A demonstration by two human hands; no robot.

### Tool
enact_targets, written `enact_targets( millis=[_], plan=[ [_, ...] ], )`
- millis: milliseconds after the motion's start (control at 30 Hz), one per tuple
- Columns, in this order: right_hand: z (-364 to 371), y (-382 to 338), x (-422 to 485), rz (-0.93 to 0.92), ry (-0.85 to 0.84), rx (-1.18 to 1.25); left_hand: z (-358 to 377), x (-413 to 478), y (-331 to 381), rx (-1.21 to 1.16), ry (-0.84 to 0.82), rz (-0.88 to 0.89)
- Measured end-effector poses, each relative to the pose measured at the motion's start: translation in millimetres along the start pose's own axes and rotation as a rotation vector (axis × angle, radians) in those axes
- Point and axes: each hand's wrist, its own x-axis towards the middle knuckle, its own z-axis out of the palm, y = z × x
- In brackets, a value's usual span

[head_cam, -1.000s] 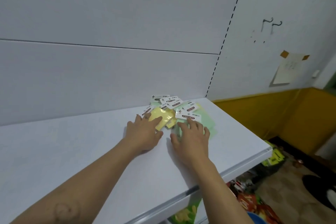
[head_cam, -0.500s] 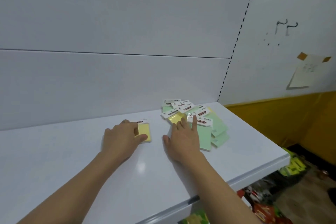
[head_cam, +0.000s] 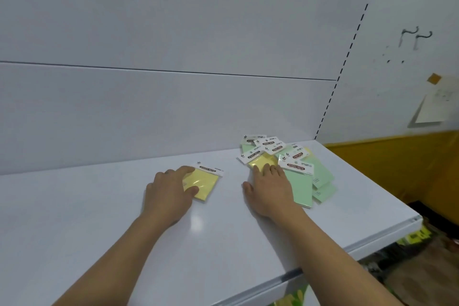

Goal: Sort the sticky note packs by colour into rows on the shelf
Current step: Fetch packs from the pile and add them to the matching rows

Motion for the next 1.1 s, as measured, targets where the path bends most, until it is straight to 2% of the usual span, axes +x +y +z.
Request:
enact_targets(
  millis=[167,267,400,467,700,800,900,1100],
  plan=[
    [-3,-18,-8,-0.041,-0.021,-0.011,-9,3,-7,-0.288,-0.032,-0.085],
    [-13,-26,-14,-0.045,0.022,0.088,-14,5,-12,-0.388,-0.046,-0.146],
    [-13,-30,-18,0.080,0.181,0.284,-21,6,-18,-0.629,-0.181,-0.267],
    [-4,-35,-23,0.151,0.235,0.333,-25,5,-19,-0.712,-0.212,-0.269],
    [12,-37,-24,0.210,0.108,0.298,-26,2,-21,-0.746,-0.173,-0.179],
    [12,-35,-26,0.200,0.123,0.310,-26,-1,-19,-0.734,-0.162,-0.135],
    [7,-34,-29,0.225,0.133,0.343,-30,0,-24,-0.746,-0.157,-0.137],
    [-4,-32,-31,0.274,0.051,0.440,-32,-1,-29,-0.767,-0.162,-0.136]
  ],
)
